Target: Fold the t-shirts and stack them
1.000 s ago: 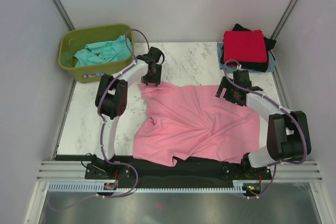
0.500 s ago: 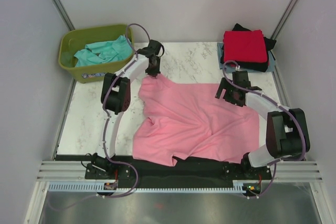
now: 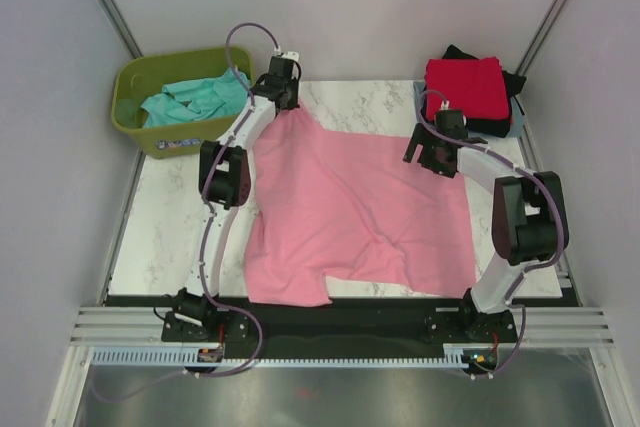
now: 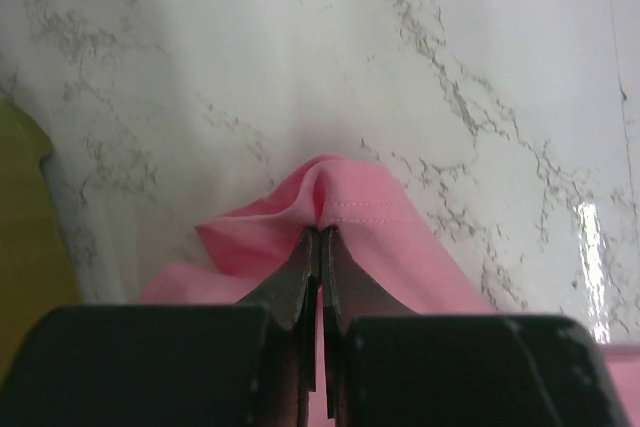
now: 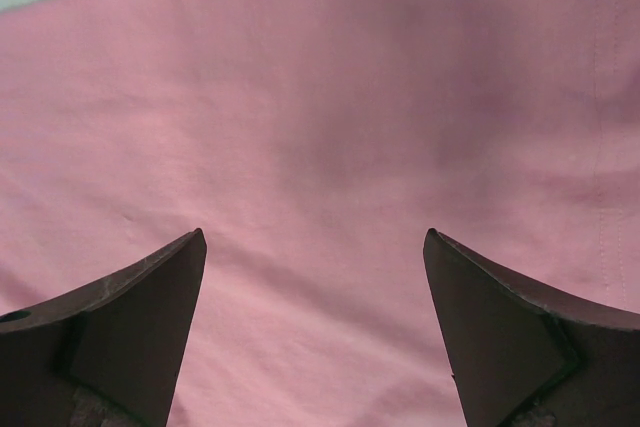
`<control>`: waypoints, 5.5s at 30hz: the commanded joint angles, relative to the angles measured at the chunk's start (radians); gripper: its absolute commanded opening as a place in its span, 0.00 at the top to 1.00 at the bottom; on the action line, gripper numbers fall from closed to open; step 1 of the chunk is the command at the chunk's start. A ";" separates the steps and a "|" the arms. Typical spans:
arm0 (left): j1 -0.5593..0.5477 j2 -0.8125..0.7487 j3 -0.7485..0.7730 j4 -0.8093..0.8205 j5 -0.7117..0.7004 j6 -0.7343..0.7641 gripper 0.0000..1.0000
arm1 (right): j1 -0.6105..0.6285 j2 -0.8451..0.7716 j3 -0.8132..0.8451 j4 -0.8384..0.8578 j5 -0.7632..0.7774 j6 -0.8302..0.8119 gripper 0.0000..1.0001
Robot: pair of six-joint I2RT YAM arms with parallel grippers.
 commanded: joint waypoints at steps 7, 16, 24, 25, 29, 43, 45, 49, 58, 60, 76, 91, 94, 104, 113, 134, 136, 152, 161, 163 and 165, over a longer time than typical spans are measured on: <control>0.005 0.115 0.097 0.473 0.006 0.084 0.93 | -0.006 0.036 0.133 0.034 -0.016 -0.028 0.02; -0.044 -0.124 -0.076 0.481 -0.029 0.083 0.00 | 0.007 -0.032 0.075 0.087 -0.062 -0.070 0.02; -0.101 -0.727 -0.610 0.255 -0.100 -0.089 0.00 | 0.077 -0.221 -0.068 0.111 -0.036 -0.048 0.02; -0.102 -0.858 -0.748 0.230 -0.118 -0.154 0.00 | 0.094 -0.260 -0.109 0.116 -0.039 -0.041 0.02; -0.122 -1.145 -1.103 0.127 -0.117 -0.264 0.03 | 0.177 -0.357 -0.229 0.142 -0.125 -0.021 0.02; -0.222 -1.592 -1.742 -0.164 0.053 -0.665 0.14 | 0.287 -0.856 -0.586 -0.219 0.271 0.320 0.02; -0.240 -1.611 -1.777 -0.189 0.052 -0.692 0.14 | 0.286 -0.844 -0.585 -0.219 0.226 0.321 0.02; -0.305 -1.640 -1.779 -0.250 0.004 -0.756 0.15 | 0.289 -0.822 -0.568 -0.188 0.177 0.306 0.02; -0.556 -1.732 -1.856 -0.350 -0.023 -1.063 0.21 | 0.289 -0.775 -0.527 -0.179 0.186 0.245 0.02; -0.614 -1.721 -1.859 -0.376 -0.047 -1.097 0.22 | 0.289 -0.767 -0.528 -0.179 0.180 0.234 0.02; -0.659 -1.539 -1.911 -0.220 -0.235 -1.177 0.26 | 0.286 -0.857 -0.588 -0.208 0.208 0.226 0.02; -0.575 -1.622 -1.998 -0.057 -0.255 -1.075 0.17 | 0.287 -0.844 -0.631 -0.217 0.191 0.303 0.02; -0.575 -1.606 -1.997 -0.045 -0.270 -1.062 0.22 | 0.289 -0.828 -0.642 -0.242 0.203 0.326 0.02; -0.408 -1.501 -1.824 0.165 -0.169 -0.750 0.91 | 0.289 -0.765 -0.617 -0.315 0.260 0.389 0.02; -0.155 -1.416 -1.673 0.213 0.062 -0.644 0.88 | 0.290 -0.758 -0.613 -0.436 0.312 0.504 0.02; -0.015 -1.593 -1.759 0.141 0.233 -0.629 0.86 | 0.520 -0.735 -0.574 -0.512 0.280 0.677 0.02; -0.015 -1.597 -1.747 0.138 0.245 -0.621 0.86 | 0.520 -0.704 -0.586 -0.467 0.295 0.683 0.02; -0.003 -1.617 -1.779 0.109 0.234 -0.598 0.85 | 0.229 -0.153 -0.158 -0.110 0.367 0.139 0.02; -0.006 -1.565 -1.833 0.222 0.276 -0.657 0.86 | 0.229 -0.499 -0.256 -0.390 0.456 0.270 0.02; -0.004 -1.559 -1.840 0.237 0.278 -0.657 0.86 | 0.229 -0.662 -0.389 -0.395 0.406 0.376 0.02; -0.007 -1.550 -1.840 0.247 0.282 -0.657 0.86 | 0.224 -0.742 -0.459 -0.398 0.389 0.425 0.02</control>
